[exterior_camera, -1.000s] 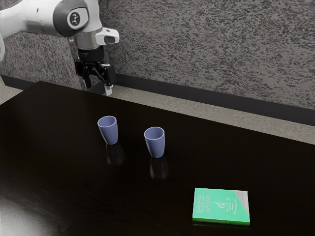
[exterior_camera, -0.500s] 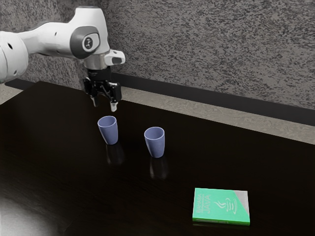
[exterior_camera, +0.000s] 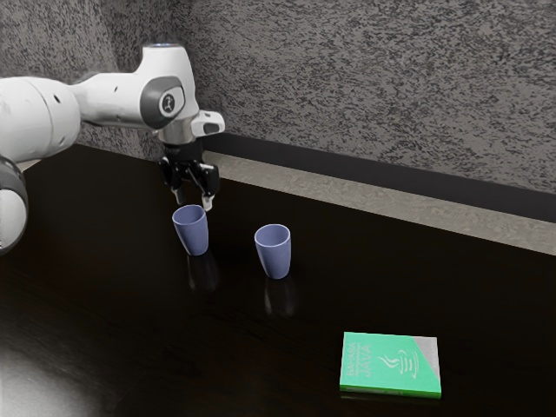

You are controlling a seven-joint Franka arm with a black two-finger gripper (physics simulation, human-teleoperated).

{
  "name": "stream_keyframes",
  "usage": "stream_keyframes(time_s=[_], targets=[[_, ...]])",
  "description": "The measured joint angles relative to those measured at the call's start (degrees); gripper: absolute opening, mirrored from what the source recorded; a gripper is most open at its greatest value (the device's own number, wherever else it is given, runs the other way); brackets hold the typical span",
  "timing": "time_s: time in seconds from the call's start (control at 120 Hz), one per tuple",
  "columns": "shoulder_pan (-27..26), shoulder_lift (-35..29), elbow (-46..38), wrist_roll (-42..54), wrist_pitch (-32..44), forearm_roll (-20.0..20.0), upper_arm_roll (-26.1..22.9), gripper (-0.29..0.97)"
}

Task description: Place the left cup onto the right cup

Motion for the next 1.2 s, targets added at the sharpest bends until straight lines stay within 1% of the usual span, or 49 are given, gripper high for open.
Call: stream_keyframes(time_s=[0.217, 0.358, 0.533, 0.817, 1.008, 1.2], targets=[[1.2, 2.7, 0.1, 1.7, 2.7, -0.6, 0.0, 0.48], [1.3, 5.3, 2.7, 2.7, 3.5, -0.6, 0.0, 0.47], [1.6, 7.0, 3.2, 3.6, 4.3, -1.2, 0.0, 0.46], [2.1, 8.9, 3.2, 4.6, 5.1, -2.0, -0.1, 0.40], [2.8, 11.9, 7.1, 5.1, 5.1, -1.7, -0.4, 0.39], [3.5, 13.7, 8.6, 5.5, 5.0, -1.6, -0.7, 0.36]])
